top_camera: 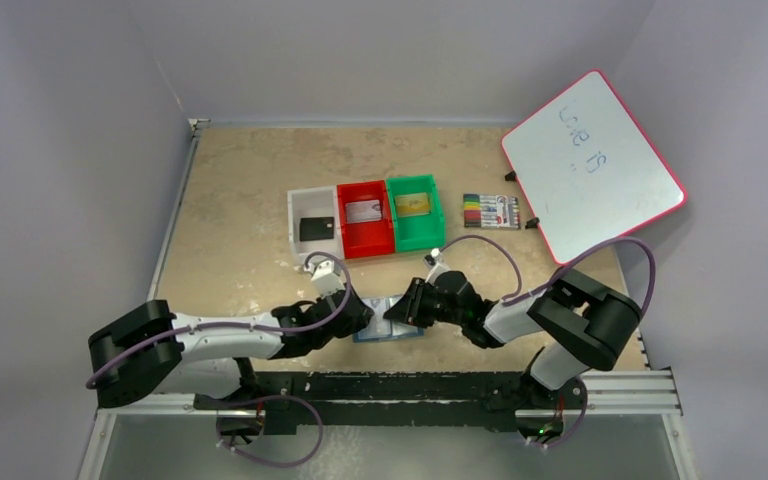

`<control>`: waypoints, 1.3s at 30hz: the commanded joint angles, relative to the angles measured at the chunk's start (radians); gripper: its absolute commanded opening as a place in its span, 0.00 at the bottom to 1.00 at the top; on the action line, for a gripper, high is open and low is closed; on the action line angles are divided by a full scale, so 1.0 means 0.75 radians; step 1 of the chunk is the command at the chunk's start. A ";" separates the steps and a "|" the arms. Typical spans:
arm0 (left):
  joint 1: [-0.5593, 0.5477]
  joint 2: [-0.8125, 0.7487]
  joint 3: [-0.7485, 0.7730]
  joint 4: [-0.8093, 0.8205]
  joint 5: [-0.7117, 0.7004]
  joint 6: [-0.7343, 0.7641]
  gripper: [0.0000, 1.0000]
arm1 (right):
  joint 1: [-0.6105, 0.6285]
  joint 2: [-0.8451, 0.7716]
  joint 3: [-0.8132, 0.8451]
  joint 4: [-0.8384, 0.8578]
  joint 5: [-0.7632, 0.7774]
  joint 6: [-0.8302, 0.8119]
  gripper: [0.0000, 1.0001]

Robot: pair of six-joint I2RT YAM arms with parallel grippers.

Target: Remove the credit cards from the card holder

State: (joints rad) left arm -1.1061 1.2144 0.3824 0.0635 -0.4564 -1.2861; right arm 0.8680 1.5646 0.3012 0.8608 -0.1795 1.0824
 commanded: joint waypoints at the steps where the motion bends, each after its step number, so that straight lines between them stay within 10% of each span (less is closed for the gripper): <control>1: 0.006 0.074 0.074 -0.065 0.011 0.060 0.23 | -0.009 0.014 0.011 0.067 -0.039 0.003 0.26; 8: -0.004 0.138 0.126 -0.133 -0.007 0.089 0.16 | -0.018 -0.016 0.006 0.059 -0.026 0.014 0.14; 24: -0.018 0.161 0.130 -0.228 -0.066 0.087 0.08 | -0.041 -0.061 -0.037 0.082 -0.023 0.045 0.34; 30: -0.022 0.159 0.135 -0.232 -0.083 0.085 0.07 | -0.052 -0.073 -0.050 0.121 -0.048 0.056 0.10; 39: -0.030 0.173 0.134 -0.244 -0.090 0.085 0.03 | -0.067 -0.064 -0.077 0.165 -0.063 0.076 0.04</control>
State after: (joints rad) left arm -1.1221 1.3155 0.4831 -0.0250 -0.5056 -1.2449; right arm 0.8276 1.5311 0.2565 0.9253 -0.2054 1.1297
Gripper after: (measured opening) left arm 0.040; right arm 0.059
